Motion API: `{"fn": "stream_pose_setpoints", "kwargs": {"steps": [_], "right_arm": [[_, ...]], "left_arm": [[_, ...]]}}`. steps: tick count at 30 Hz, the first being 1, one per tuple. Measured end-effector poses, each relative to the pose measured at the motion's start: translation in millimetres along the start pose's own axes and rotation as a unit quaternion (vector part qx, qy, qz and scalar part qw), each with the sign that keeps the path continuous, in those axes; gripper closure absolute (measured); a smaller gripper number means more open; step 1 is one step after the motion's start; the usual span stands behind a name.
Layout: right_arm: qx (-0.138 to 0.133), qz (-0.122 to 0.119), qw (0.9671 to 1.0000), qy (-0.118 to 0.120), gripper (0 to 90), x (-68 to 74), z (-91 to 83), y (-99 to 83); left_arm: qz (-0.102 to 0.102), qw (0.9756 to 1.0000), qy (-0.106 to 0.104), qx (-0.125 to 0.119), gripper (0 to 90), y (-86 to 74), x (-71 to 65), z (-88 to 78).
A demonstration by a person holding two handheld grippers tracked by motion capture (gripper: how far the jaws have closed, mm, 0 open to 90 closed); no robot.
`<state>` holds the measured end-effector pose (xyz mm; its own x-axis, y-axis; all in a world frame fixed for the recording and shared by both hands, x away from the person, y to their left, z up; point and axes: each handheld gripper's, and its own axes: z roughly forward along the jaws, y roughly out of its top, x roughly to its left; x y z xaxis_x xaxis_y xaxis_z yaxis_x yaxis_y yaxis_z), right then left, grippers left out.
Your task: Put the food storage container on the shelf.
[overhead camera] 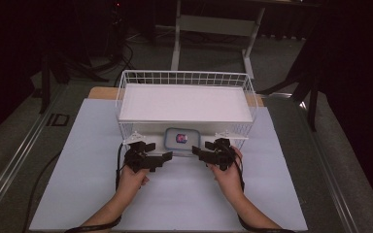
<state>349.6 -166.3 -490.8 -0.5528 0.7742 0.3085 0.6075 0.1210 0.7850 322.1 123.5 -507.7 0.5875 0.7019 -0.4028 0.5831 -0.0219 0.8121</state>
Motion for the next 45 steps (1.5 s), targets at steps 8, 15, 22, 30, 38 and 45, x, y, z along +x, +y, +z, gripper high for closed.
{"fn": "stream_pose_setpoints", "kwargs": {"steps": [8, 15, 22, 30, 38, 45], "right_arm": [[0.006, -0.023, 0.9995, 0.020, 38.6, 23.7, -8.2, -15.3], [0.033, -0.051, 0.9982, 0.004, 47.7, 37.1, 4.5, -26.0], [0.044, -0.053, 0.9976, -0.004, 70.1, 39.2, 18.4, -25.6], [0.057, -0.056, 0.9962, -0.034, 89.7, 33.5, 32.5, -24.2], [0.058, -0.050, 0.9959, -0.048, 89.7, 26.8, 40.6, -21.2], [0.058, -0.033, 0.9959, -0.061, 89.7, 16.3, 42.3, -20.9]], "left_arm": [[0.043, 0.9990, -0.012, -0.011, 2.5, -13.6, -12.1, -15.8], [0.063, 0.9970, 0.025, -0.037, 0.2, -21.6, -18.2, -22.1], [0.060, 0.9973, 0.017, -0.038, 0.2, -22.8, -18.2, -21.6], [0.046, 0.9982, 0.011, -0.037, 0.3, -25.6, -15.2, -20.0], [0.043, 0.9984, 0.009, -0.035, 0.3, -25.7, -14.7, -18.6], [0.046, 0.9983, 0.011, -0.035, 0.3, -25.8, -14.3, -18.4]]}}
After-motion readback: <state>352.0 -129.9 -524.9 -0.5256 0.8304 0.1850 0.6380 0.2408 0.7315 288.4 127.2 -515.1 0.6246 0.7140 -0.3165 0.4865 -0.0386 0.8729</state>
